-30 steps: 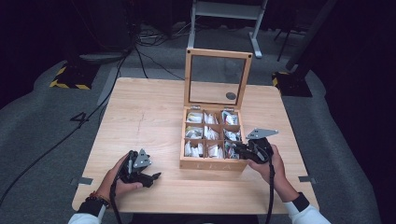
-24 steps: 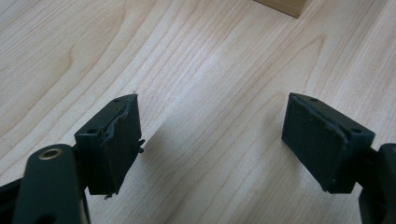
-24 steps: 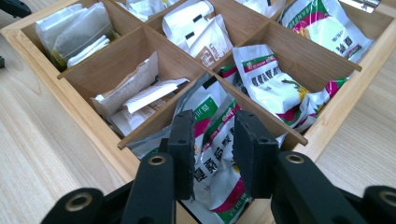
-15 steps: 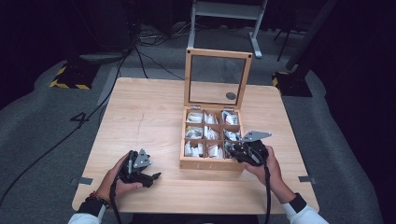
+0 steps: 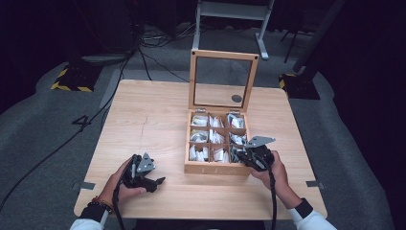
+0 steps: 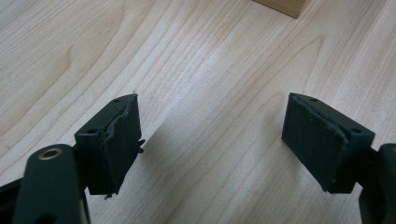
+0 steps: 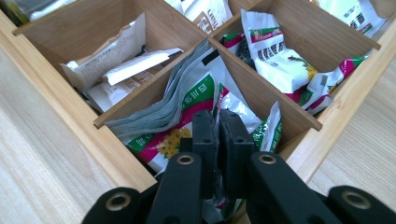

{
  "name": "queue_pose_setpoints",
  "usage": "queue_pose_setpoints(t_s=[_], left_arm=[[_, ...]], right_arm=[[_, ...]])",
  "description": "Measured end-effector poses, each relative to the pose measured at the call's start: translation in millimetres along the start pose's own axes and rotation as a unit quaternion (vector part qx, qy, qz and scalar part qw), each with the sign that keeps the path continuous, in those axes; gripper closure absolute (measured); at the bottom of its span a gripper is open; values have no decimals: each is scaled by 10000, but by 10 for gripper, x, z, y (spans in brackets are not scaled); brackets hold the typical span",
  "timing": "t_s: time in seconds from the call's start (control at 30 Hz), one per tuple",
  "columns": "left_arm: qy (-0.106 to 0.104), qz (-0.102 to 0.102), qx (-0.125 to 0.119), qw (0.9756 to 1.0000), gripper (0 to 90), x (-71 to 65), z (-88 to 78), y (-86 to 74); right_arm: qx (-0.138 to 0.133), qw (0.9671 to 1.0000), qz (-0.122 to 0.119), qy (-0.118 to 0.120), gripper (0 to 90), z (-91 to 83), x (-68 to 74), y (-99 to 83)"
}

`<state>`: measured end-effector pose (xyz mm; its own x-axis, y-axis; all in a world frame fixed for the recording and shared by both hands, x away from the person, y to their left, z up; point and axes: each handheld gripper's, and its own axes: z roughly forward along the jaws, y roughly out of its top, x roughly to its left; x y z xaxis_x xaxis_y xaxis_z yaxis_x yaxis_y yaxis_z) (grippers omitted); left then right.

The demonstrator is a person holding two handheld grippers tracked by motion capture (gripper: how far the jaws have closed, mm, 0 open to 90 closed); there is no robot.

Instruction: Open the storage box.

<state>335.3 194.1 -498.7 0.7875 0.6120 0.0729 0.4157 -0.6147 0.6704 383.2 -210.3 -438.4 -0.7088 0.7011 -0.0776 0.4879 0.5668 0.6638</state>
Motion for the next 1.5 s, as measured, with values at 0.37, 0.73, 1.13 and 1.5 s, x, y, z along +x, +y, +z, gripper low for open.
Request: queue_pose_setpoints(t_s=[0.37, 0.73, 1.13, 1.5], left_arm=[[8, 21, -28, 10000, 201, -2, 1, -3], [-214, -218, -112, 9995, 187, 63, 27, -38], [-361, -257, -136, 9989, 169, 111, 50, -43], [-324, -277, -136, 9990, 167, 104, 49, -44]], right_arm=[[-434, 9988, 204, 141, 876, -158, -47, 11], [-923, 9953, 212, 204, 879, -356, -140, 53], [-1185, 9922, 7, 378, 879, -425, -162, 101], [-1497, 9864, -275, 614, 879, -570, -80, 173]])
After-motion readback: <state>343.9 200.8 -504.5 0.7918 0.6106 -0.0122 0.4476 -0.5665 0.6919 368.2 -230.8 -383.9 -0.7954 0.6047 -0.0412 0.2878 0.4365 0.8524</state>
